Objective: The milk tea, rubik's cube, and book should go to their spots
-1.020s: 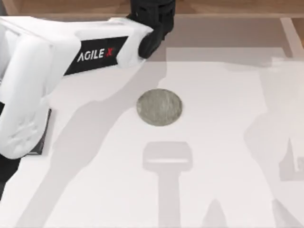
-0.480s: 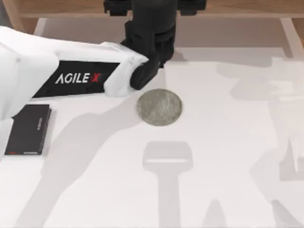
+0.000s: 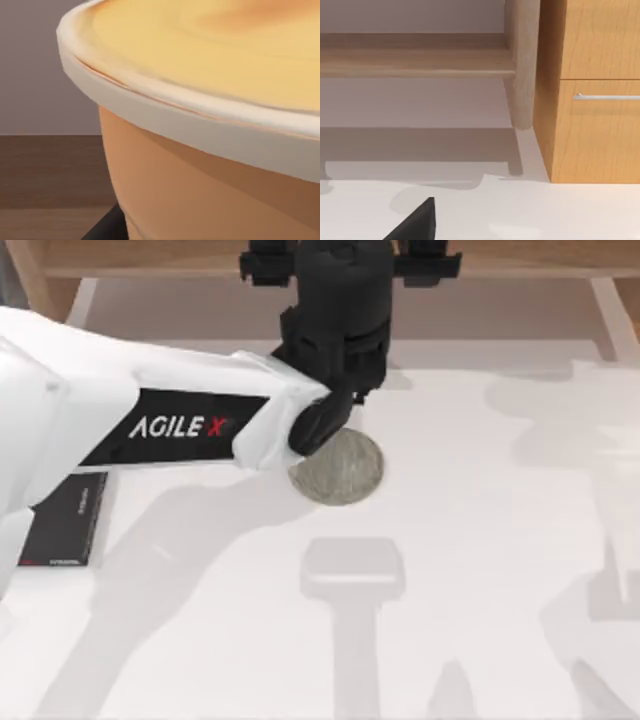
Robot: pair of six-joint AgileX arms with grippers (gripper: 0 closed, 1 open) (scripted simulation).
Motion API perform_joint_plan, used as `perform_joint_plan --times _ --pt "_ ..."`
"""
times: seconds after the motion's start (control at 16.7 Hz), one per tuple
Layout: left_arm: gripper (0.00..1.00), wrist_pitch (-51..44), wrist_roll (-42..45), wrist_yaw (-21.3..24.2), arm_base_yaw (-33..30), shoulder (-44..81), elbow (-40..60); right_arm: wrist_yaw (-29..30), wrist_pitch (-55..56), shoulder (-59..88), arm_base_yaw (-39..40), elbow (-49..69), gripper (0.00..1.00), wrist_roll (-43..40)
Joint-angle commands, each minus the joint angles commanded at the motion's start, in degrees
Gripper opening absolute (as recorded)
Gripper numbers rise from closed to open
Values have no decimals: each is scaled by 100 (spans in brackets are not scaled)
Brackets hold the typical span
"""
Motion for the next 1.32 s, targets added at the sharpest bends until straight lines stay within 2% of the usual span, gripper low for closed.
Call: perform_joint_plan --times 0.24,0.54,0.66,0.96,1.32 --pt "0 772 72 22 -418 -158 -503 0 0 0 0 0 100 0" --pt "0 1177 86 93 -790 -264 -1226 0 0 0 0 0 100 0" --pt "0 1292 9 -6 -867 -284 -1443 0 0 0 0 0 100 0" --pt "0 1309 -599 -670 -576 154 -2086 0 0 0 0 0 100 0" --pt "0 1346 -602 -685 -574 210 -2095 0 0 0 0 0 100 0"
